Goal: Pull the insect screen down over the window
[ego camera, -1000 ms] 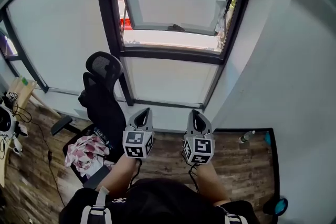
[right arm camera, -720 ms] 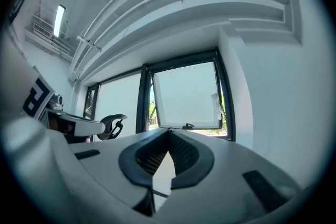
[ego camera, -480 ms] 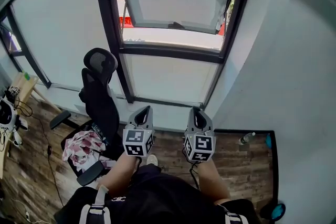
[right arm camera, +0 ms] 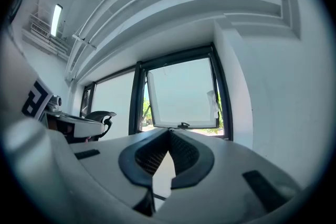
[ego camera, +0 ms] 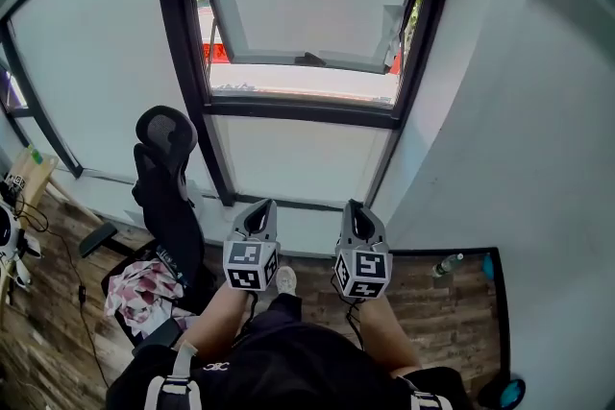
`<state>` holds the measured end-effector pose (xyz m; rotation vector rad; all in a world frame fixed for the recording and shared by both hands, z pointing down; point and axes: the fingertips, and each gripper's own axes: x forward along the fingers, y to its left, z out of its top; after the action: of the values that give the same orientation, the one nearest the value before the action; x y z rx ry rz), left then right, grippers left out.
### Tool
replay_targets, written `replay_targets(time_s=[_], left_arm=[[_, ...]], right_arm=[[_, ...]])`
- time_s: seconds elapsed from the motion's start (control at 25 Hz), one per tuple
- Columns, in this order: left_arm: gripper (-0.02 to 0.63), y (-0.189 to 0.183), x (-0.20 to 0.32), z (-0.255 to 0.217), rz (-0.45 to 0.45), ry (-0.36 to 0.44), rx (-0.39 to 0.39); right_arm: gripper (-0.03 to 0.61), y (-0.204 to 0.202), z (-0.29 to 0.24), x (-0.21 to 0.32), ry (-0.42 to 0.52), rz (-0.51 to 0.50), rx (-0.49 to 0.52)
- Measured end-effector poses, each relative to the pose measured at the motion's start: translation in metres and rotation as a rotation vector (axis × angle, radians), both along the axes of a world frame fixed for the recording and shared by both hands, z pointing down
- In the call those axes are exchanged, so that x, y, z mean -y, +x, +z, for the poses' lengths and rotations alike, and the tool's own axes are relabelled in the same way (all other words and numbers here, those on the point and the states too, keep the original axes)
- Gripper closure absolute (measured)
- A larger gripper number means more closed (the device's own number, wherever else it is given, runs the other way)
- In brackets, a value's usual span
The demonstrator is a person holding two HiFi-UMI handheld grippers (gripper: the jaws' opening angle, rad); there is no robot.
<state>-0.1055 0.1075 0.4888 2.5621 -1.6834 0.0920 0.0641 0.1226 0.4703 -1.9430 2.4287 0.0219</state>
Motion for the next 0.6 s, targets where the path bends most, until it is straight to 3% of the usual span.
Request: replay_targets(time_s=[0.36,0.6], left_arm=[[0.611,0.023,0.111,0.003,0.065,-0.012,-0.013],[0.611,0.019,0.195,-0.005,0.078,-0.017,-0.032]], right_arm=[[0.575,0.021,0.004,0.100,-0.016,0.060,0.001],[0.574,0.019,-0.009,0.177,-0.012,0.082,-0.025]])
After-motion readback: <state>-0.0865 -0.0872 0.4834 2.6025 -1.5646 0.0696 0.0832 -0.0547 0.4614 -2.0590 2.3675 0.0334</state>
